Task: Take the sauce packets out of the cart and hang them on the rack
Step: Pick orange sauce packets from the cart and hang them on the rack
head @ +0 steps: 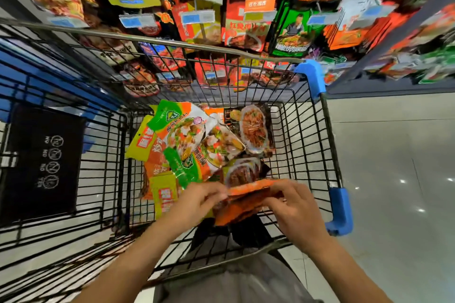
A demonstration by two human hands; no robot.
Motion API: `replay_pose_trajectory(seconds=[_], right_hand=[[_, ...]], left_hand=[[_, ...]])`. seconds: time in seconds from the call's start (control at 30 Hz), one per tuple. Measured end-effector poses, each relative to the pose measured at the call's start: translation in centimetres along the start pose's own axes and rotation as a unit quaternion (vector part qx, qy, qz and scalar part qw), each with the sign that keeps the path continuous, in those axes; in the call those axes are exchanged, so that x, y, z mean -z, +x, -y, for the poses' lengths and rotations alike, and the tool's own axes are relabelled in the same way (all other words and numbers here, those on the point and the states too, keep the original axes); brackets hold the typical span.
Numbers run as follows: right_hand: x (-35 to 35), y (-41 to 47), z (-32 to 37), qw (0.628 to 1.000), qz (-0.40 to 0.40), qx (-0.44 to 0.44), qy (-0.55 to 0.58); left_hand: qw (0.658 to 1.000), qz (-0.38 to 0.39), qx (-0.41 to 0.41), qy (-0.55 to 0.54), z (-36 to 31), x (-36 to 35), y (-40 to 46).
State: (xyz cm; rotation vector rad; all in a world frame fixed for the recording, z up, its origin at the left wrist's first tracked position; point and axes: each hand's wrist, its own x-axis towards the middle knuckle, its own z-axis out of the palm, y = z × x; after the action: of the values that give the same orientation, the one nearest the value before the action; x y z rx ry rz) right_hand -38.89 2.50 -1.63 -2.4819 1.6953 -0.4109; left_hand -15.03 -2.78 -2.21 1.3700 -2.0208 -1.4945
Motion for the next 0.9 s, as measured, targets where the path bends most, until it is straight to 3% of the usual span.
replay_pose_trajectory(seconds=[0.1, 0.27, 0.37, 0.43, 0.5, 0.57, 0.67, 0.9], right_hand=[[-0.3, -0.3, -1.0, 0.999, 0.022, 0.002, -0.026], [-0.5, 0.7, -2.3, 0.999, 0.051, 0.014, 0.008], [-0.3, 2.2, -2.9, 0.999, 0.035, 0.023, 0.003], [-0.7, 3.4, -3.4, 0.999, 0.025, 0.032, 0.013], [-1.4, 4.5, -3.8, 0.999, 0.022, 0.030, 0.013], [-2.0, 5.6, -4.4, 1.000, 0.022, 0.014, 0.018], [-2.5, 6.6, -5.4, 0.998, 0.016, -0.024, 0.050], [-3.0, 7.5, -7.0, 0.995, 0.045, -0.023, 0.091]], left_hand=[[0.999, 0.051, -0.005, -0.009, -0.1, -1.2, 0.4], [0.990, 0.118, 0.064, -0.042, -0.4, 0.5, 2.3], [0.995, 0.048, 0.087, -0.005, 0.7, 2.4, 5.0], [0.991, -0.019, 0.092, 0.096, 2.1, 3.1, 8.0], [0.983, -0.038, 0.077, 0.164, 3.8, 3.3, 11.5], [0.977, 0.008, 0.044, 0.210, 5.8, 2.8, 15.2], [0.926, 0.124, 0.014, 0.357, 8.1, 1.4, 19.6], [0.862, 0.244, 0.043, 0.443, 12.1, 0.9, 18.1]])
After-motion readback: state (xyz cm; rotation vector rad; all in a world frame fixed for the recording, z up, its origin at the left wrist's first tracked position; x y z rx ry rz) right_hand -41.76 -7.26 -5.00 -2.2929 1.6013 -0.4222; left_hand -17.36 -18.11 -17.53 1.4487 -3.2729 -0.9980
